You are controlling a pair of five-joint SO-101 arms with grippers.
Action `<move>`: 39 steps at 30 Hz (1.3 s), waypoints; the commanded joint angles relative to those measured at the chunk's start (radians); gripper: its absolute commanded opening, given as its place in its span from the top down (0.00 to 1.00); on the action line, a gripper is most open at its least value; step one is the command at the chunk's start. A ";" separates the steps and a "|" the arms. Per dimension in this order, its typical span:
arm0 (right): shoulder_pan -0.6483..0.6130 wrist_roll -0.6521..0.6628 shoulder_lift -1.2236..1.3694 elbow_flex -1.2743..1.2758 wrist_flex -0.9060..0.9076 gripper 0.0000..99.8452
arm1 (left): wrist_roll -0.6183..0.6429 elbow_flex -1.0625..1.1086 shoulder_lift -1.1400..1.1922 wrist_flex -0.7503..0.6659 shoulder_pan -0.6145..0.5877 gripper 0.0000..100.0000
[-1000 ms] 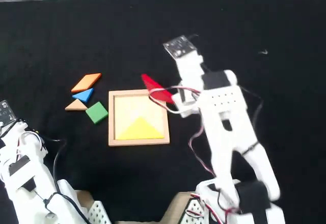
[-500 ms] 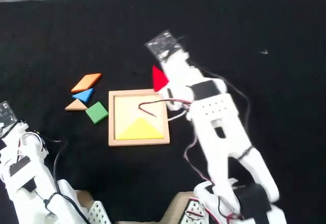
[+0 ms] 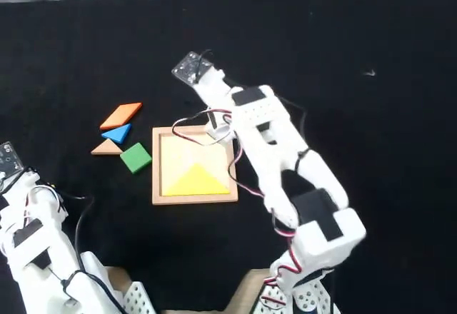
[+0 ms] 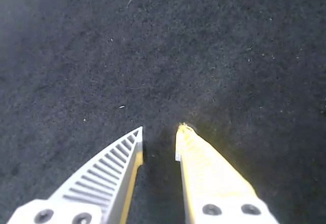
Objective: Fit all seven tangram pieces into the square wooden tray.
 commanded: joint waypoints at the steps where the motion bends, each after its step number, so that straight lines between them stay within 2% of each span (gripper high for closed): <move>1: -0.023 0.061 0.027 -0.065 -0.015 0.68 | 0.008 -0.008 -0.017 -0.015 0.013 0.88; 5: -0.023 0.120 0.077 -0.102 -0.017 0.65 | 0.008 -0.010 -0.017 -0.015 0.013 0.88; 12: 0.008 0.118 0.200 -0.232 -0.006 0.66 | 0.008 -0.010 -0.017 -0.015 0.013 0.88; 20: 0.020 0.147 0.320 -0.378 0.160 0.66 | 0.008 -0.010 -0.017 -0.015 0.013 0.88; 27: 0.020 0.230 0.346 -0.407 0.250 0.78 | 0.008 -0.010 -0.017 -0.015 0.013 0.88; 39: 0.049 0.229 0.285 -0.404 0.253 0.79 | 0.008 -0.010 -0.017 -0.015 0.013 0.88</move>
